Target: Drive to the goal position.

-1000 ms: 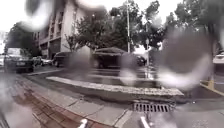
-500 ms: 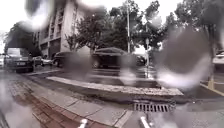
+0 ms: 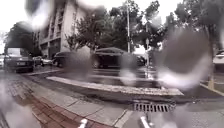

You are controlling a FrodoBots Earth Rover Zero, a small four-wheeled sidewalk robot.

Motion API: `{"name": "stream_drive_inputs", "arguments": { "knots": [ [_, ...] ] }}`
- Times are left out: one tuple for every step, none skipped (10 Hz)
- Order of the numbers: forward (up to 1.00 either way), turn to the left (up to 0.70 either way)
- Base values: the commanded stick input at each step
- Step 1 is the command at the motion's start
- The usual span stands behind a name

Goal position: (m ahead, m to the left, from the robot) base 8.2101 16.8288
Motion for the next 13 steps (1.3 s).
{"name": "stream_drive_inputs", "arguments": {
  "knots": [
    [0.00,0.45],
    [0.26,0.35],
    [0.45,0.27],
    [0.45,0.27],
    [0.45,0.27],
    [0.45,0.27],
    [0.45,0.27],
    [0.45,0.27],
    [0.45,0.27],
    [0.45,0.27],
    [0.45,0.27],
    [0.18,0.18],
    [0.02,0.24]
  ]
}}
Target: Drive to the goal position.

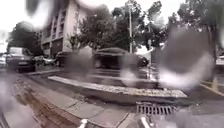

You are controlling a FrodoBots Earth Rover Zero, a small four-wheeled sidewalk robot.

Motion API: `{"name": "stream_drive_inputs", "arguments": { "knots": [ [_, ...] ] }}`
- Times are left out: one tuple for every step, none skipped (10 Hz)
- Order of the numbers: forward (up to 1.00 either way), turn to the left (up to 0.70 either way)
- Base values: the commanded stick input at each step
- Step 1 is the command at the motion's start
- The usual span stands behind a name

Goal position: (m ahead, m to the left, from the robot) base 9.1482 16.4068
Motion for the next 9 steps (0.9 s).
{"name": "stream_drive_inputs", "arguments": {
  "knots": [
    [0.00,0.45],
    [0.00,0.45],
    [-0.28,0.20],
    [-0.45,0.01],
    [-0.45,0.00],
    [-0.44,0.00],
    [-0.25,0.00],
    [0.00,0.00],
    [0.00,0.08]
  ]
}}
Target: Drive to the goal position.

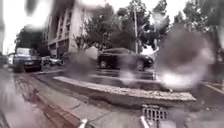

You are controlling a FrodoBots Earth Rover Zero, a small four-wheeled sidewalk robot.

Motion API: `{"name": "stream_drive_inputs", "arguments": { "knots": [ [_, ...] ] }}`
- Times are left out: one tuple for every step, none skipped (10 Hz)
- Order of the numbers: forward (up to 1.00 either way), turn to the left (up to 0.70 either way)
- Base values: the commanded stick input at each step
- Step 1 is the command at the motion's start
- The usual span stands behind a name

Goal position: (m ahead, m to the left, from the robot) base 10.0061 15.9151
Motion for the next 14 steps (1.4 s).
{"name": "stream_drive_inputs", "arguments": {
  "knots": [
    [0.00,0.23],
    [0.00,0.39],
    [0.00,0.45],
    [0.00,0.45],
    [0.00,0.45],
    [0.00,0.45],
    [0.00,0.45],
    [0.00,0.45],
    [0.00,0.45],
    [0.00,0.45],
    [0.00,0.45],
    [0.00,0.45],
    [0.00,0.45],
    [0.00,0.45]
  ]
}}
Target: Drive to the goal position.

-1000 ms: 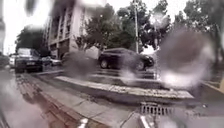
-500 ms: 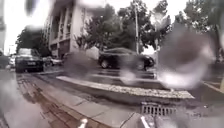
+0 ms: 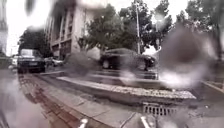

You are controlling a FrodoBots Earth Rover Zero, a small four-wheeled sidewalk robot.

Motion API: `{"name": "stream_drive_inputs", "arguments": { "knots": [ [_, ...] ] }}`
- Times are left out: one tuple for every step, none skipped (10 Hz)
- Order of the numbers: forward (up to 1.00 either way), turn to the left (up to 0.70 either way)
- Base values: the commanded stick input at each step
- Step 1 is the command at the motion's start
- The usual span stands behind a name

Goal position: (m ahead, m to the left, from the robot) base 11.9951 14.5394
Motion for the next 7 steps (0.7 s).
{"name": "stream_drive_inputs", "arguments": {
  "knots": [
    [0.00,0.45],
    [0.00,0.45],
    [0.00,0.45],
    [0.00,0.45],
    [0.00,0.45],
    [0.00,0.64],
    [0.00,0.70]
  ]
}}
